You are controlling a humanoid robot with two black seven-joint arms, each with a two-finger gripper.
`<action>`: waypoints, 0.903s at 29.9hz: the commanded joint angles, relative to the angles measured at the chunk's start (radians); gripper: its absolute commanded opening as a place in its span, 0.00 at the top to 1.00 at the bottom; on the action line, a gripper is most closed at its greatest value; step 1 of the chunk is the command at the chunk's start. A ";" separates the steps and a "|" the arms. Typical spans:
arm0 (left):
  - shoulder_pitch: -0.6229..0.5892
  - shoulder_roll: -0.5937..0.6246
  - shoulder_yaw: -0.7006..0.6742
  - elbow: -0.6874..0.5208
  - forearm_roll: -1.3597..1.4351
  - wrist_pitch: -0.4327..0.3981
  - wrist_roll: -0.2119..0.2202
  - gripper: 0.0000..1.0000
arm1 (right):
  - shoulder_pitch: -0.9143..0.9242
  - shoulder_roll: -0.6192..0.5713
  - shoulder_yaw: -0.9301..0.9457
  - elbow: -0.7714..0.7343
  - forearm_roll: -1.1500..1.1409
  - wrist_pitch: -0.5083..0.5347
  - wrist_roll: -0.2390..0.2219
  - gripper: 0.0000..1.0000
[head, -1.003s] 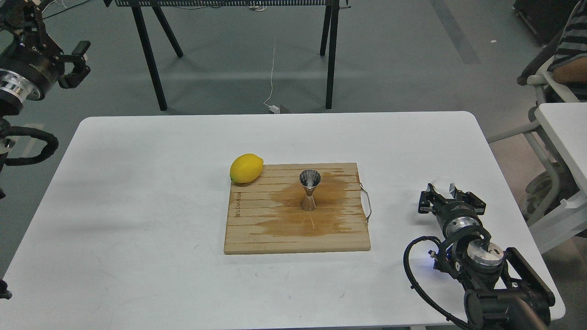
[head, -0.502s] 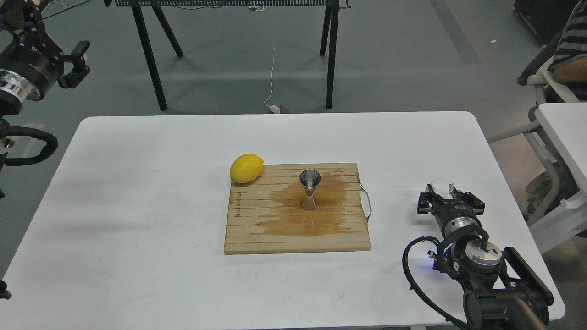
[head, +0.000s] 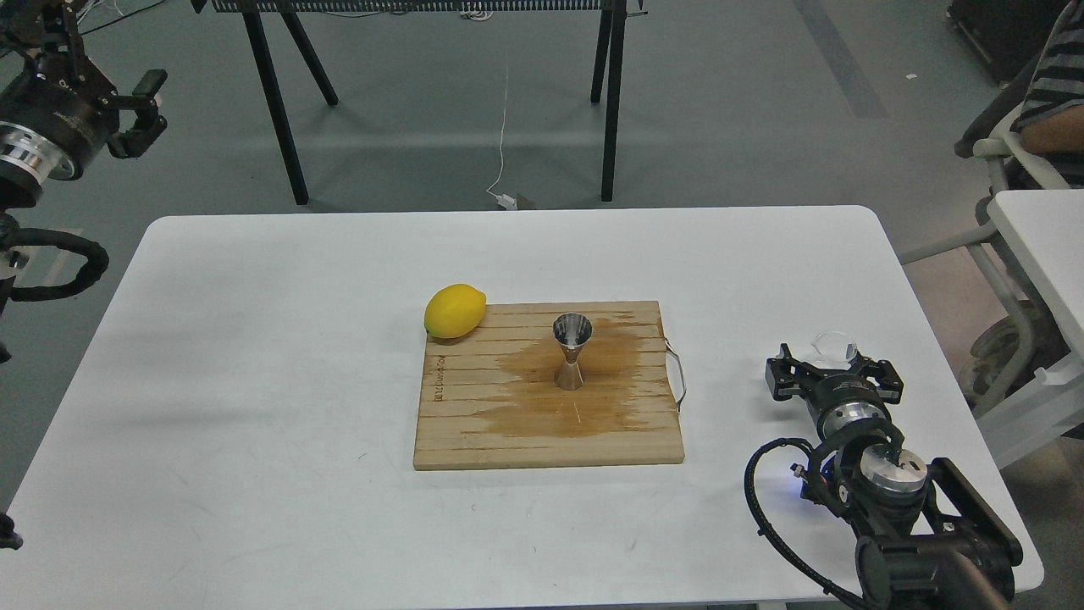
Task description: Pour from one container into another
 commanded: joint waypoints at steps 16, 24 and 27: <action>-0.003 0.000 0.004 0.000 0.000 0.006 -0.003 0.01 | -0.003 0.000 0.003 0.046 0.001 0.021 -0.002 0.01; -0.003 0.000 0.003 0.006 0.002 0.006 -0.005 0.01 | 0.012 -0.077 -0.001 0.165 -0.003 0.017 -0.002 0.01; -0.003 0.000 0.003 0.012 0.002 0.008 -0.005 0.01 | 0.057 -0.115 -0.014 0.168 -0.018 0.026 -0.008 0.01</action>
